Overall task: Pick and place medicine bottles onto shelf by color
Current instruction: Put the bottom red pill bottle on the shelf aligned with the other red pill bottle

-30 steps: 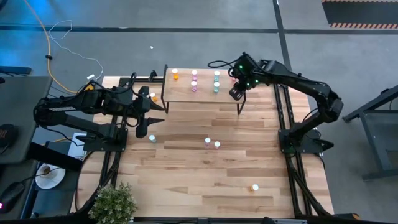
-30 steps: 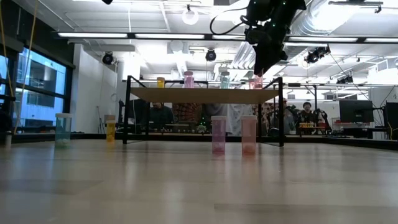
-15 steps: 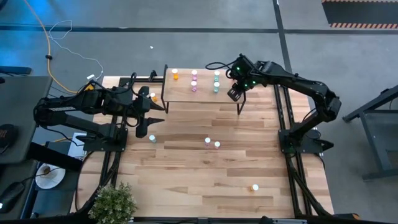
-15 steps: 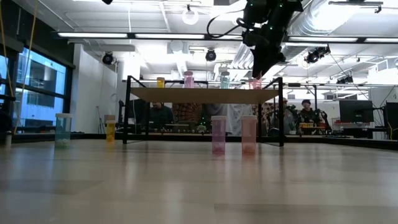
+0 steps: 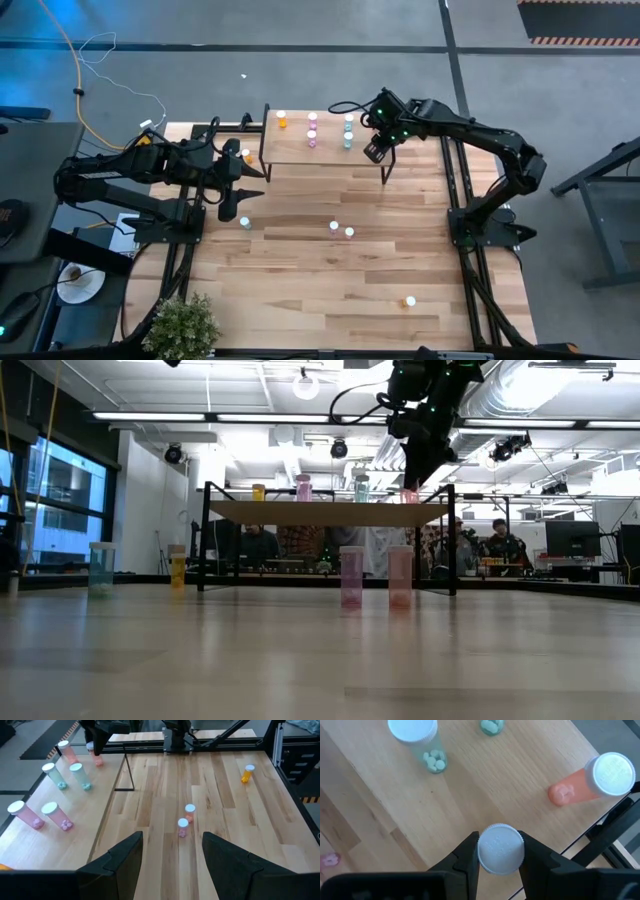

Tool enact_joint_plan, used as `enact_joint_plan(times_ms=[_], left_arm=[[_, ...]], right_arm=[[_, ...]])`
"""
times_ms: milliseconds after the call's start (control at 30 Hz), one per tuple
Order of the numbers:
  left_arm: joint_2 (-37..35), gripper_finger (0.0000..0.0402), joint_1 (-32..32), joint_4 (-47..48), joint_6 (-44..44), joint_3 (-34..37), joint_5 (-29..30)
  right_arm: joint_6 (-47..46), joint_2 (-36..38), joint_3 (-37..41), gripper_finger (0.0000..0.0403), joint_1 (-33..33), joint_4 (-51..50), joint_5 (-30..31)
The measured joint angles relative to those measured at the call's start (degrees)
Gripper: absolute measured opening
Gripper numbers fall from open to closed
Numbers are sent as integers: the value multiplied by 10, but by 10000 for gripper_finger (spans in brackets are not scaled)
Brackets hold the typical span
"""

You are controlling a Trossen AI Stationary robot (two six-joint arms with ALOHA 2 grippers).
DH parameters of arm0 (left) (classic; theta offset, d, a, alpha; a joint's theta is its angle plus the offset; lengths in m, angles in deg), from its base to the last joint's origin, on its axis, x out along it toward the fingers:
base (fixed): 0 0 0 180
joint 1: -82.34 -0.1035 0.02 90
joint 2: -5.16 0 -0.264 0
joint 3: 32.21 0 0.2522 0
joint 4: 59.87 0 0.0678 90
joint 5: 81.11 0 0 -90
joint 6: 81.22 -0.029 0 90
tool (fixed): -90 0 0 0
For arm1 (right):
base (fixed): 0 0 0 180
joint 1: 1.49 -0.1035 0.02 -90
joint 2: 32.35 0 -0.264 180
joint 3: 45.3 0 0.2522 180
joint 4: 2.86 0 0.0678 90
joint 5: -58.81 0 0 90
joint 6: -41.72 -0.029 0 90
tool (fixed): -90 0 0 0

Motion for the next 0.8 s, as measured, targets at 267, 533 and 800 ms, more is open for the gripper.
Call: enact_joint_plan(times_ms=[267,533,800], left_arm=[[0,195,0,0,0,0,0],[0,195,0,0,0,0,0],[0,195,0,-1,0,0,0]], right_arm=[[3,0,0,114,0,-3,1],[7,-2,0,127,0,-10,21],[7,-2,0,129,0,-10,21]])
